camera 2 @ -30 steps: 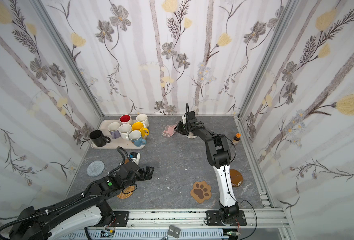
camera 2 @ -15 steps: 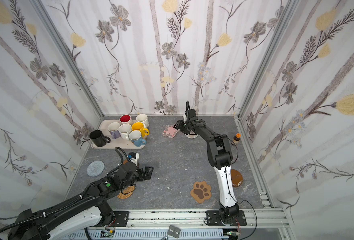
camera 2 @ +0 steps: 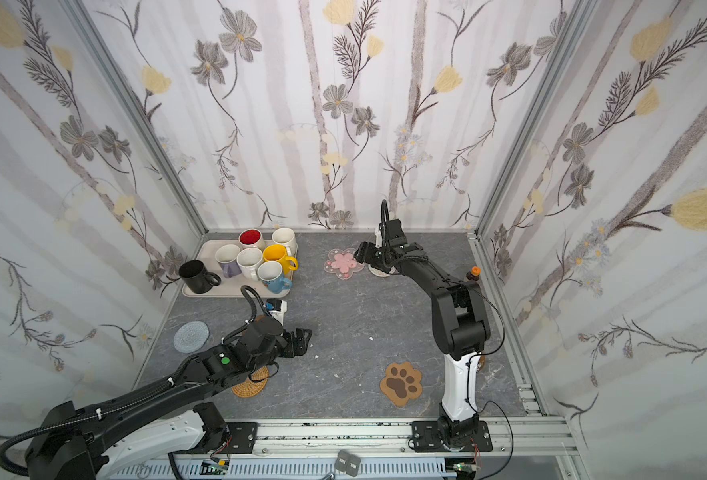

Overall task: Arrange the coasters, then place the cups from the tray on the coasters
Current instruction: 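Lower the flower coaster beside the woven coaster and open the right gripper, then withdraw the right gripper toward the robot while the left gripper moves forward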

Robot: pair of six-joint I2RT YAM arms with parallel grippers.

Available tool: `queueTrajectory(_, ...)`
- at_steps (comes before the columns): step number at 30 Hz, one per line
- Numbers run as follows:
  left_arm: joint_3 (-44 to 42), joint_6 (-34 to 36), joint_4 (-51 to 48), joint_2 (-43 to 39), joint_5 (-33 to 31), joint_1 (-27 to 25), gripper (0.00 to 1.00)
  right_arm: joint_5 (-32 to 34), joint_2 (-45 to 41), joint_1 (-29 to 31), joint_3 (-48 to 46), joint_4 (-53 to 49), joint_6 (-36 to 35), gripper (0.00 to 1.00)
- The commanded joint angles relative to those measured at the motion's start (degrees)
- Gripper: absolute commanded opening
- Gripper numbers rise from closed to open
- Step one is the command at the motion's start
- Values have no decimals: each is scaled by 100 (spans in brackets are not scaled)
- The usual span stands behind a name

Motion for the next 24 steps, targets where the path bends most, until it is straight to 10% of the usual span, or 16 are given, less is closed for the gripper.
queueTrajectory(1, 138, 89, 41, 242, -269, -248, 89, -44, -565, -49, -763, 505, -144, 78)
queueTrajectory(24, 790, 205, 1430, 2407, 125, -1456, 94, 333, -5479, -255, -5761, 22, -1, 82)
